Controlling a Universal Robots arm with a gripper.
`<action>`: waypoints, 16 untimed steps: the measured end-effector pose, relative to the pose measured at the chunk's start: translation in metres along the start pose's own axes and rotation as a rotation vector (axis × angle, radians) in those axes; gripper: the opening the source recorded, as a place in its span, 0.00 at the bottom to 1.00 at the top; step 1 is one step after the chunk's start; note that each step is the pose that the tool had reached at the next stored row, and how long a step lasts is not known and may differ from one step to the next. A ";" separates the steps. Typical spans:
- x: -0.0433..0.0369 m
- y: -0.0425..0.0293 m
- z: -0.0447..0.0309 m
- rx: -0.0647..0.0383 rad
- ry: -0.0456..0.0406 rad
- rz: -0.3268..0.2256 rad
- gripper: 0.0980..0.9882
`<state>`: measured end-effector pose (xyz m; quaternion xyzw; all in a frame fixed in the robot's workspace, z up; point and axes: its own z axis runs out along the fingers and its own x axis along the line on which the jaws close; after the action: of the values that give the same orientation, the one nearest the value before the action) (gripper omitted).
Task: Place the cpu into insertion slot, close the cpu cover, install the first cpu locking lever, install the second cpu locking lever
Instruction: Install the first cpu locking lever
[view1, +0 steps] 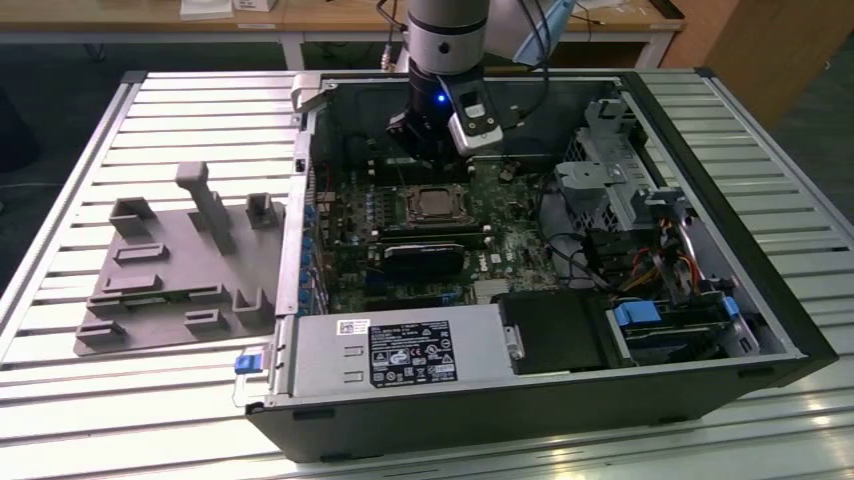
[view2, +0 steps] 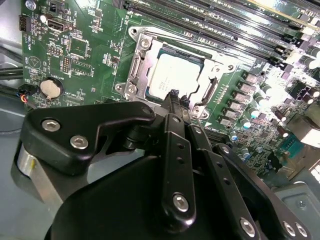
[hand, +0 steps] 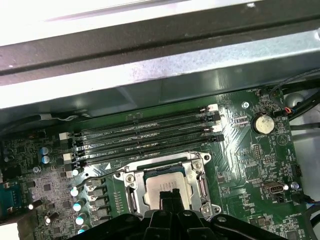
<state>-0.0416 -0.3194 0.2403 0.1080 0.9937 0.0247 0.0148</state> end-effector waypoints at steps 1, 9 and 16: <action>0.0000 0.0000 0.0000 0.000 0.0000 0.000 0.00; 0.0027 -0.0006 -0.0004 0.000 0.0000 0.000 0.00; 0.0193 -0.0042 -0.0009 0.000 0.0001 0.000 0.00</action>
<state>-0.0613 -0.3194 0.2405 0.1080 0.9937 0.0246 0.0148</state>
